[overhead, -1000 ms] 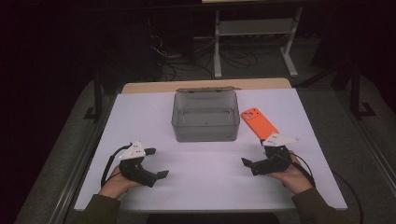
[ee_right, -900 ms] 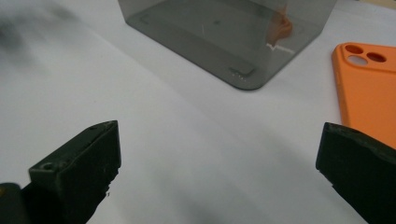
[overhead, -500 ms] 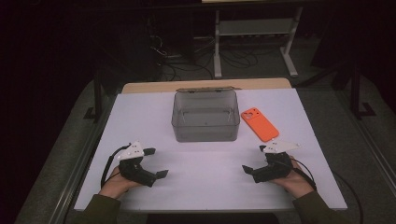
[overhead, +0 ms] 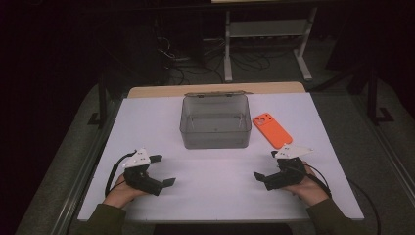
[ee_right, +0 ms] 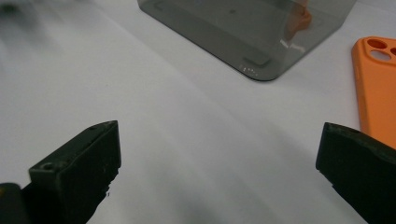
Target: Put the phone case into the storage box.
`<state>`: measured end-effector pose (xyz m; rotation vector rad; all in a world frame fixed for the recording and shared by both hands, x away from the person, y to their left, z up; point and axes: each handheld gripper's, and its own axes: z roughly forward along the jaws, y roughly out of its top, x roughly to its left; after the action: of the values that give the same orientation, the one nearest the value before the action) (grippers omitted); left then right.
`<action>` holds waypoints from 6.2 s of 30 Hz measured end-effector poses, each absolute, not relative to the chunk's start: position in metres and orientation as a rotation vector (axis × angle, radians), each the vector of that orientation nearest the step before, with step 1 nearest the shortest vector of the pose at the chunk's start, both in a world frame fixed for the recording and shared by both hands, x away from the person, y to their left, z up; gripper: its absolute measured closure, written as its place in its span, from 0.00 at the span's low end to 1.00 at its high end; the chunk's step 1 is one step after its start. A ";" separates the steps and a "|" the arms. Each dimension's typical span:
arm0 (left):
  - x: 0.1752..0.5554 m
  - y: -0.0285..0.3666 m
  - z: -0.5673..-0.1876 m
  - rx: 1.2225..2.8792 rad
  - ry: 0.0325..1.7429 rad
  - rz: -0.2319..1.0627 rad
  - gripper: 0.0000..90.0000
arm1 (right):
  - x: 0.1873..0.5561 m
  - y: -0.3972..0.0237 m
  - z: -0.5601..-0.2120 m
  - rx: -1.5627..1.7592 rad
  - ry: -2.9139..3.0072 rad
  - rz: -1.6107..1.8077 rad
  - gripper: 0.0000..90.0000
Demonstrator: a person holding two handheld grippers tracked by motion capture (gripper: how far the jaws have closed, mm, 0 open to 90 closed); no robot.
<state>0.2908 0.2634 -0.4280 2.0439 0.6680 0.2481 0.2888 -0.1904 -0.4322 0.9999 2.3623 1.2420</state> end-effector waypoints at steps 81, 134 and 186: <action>0.291 0.265 -0.426 2.038 0.676 0.259 0.00 | 0.363 -0.204 -0.397 1.107 2.353 1.051 0.00; 0.291 0.265 -0.425 2.033 0.677 0.262 0.00 | 0.425 -0.230 -0.385 1.242 2.275 0.999 0.00; 0.291 0.266 -0.425 2.028 0.679 0.263 0.00 | 0.444 -0.234 -0.437 1.368 2.459 0.755 0.00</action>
<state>0.2912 0.2658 -0.4246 2.0283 0.6788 0.2635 0.4443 -0.2342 -0.4366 1.3681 2.4587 0.7554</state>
